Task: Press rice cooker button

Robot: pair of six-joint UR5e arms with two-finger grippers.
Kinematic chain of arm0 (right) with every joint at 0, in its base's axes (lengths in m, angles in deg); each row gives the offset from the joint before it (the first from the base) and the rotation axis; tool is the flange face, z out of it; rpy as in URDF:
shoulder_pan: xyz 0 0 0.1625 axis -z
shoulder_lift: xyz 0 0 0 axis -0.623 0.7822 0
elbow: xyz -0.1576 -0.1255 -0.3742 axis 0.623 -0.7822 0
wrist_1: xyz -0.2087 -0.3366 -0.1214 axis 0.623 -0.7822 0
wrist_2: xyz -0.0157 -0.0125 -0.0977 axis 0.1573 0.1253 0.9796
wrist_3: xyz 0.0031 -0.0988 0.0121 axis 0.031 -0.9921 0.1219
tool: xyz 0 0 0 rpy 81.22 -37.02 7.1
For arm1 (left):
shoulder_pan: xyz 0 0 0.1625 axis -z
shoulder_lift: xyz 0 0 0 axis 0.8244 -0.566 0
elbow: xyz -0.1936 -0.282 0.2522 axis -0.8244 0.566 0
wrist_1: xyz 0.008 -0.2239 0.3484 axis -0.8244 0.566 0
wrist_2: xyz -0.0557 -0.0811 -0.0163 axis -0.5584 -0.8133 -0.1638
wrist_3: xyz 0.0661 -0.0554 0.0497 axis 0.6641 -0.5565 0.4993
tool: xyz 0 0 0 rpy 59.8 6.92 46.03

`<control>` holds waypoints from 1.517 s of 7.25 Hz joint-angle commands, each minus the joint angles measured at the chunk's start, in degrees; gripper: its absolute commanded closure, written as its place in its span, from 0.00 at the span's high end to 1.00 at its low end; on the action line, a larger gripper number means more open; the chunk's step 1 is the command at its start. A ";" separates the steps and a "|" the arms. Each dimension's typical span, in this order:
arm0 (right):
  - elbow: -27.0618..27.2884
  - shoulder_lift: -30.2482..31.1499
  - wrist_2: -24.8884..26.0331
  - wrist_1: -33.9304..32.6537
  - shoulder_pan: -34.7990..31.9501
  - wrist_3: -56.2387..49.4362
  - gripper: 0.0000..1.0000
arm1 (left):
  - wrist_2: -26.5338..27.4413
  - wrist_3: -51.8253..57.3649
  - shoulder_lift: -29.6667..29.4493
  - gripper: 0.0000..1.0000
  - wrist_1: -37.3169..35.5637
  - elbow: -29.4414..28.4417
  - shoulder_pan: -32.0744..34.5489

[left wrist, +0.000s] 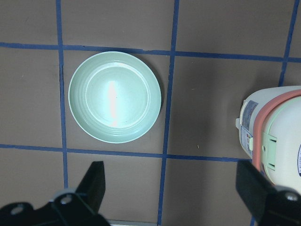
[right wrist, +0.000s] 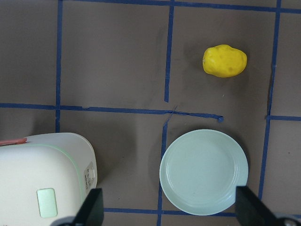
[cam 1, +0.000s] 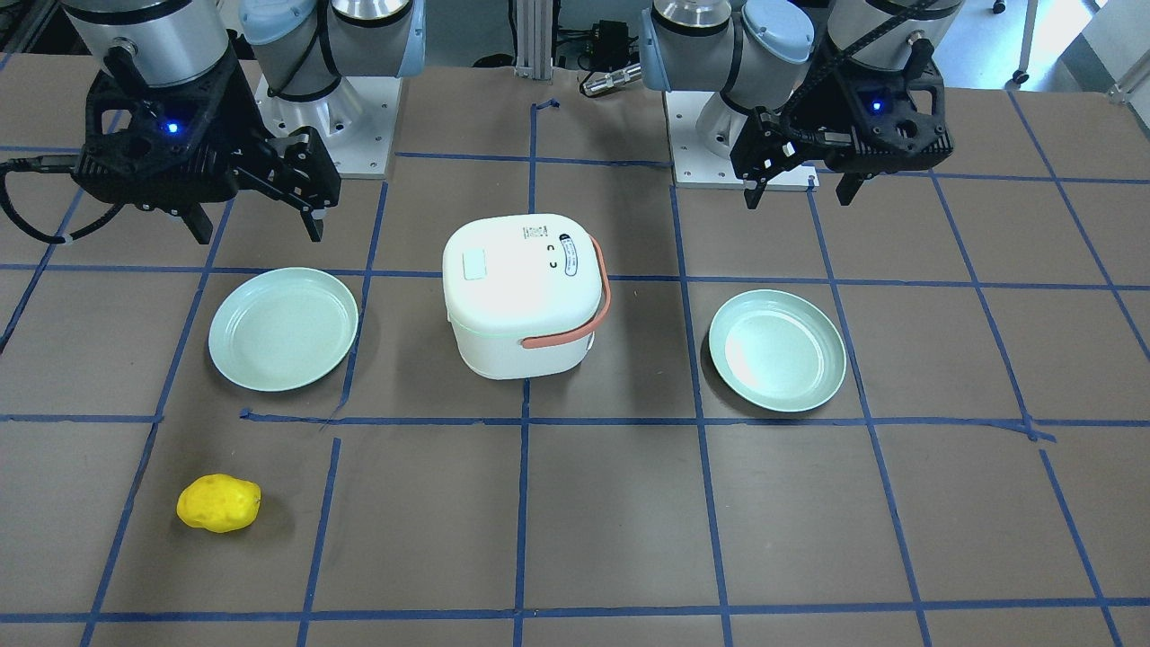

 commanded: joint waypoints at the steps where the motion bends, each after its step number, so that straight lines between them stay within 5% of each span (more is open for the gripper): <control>1: 0.09 0.05 0.04 0.11 0.00 0.00 1.00 | 0.00 0.00 0.00 1.00 0.00 0.00 0.00; 11: -0.44 0.23 -0.05 3.19 0.00 0.53 1.00 | 0.00 0.00 0.00 1.00 0.00 0.00 0.00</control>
